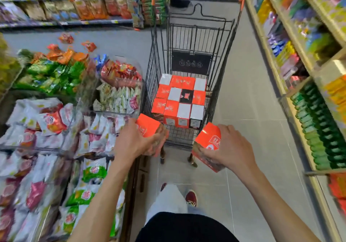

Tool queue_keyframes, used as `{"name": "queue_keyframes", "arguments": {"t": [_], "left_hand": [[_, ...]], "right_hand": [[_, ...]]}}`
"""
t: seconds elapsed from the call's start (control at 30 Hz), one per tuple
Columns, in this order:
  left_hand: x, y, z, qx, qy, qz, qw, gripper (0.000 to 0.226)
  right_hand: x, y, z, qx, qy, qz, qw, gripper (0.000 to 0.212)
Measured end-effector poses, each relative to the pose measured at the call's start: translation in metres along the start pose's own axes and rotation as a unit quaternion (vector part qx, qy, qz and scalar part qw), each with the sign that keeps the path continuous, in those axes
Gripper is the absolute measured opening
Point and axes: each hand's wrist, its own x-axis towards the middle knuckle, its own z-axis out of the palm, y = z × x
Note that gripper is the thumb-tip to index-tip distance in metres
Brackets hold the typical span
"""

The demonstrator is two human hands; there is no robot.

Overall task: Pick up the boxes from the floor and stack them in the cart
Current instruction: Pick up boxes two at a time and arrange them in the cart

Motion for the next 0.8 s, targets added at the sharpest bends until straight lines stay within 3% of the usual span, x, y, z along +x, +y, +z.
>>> {"name": "queue_keyframes", "arguments": {"t": [0.2, 0.47, 0.8], "left_hand": [[0.101, 0.017, 0.034, 0.026, -0.039, -0.035, 0.998, 0.102], [0.196, -0.006, 0.123, 0.103, -0.104, -0.032, 0.989, 0.094], [0.227, -0.05, 0.195, 0.171, -0.165, -0.113, 0.965, 0.098]], "right_hand": [[0.058, -0.019, -0.021, 0.003, -0.019, 0.024, 1.0, 0.093], [0.134, -0.042, -0.026, 0.003, -0.041, 0.06, 0.997, 0.092], [0.188, -0.033, 0.003, 0.005, -0.105, 0.035, 0.994, 0.084]]}}
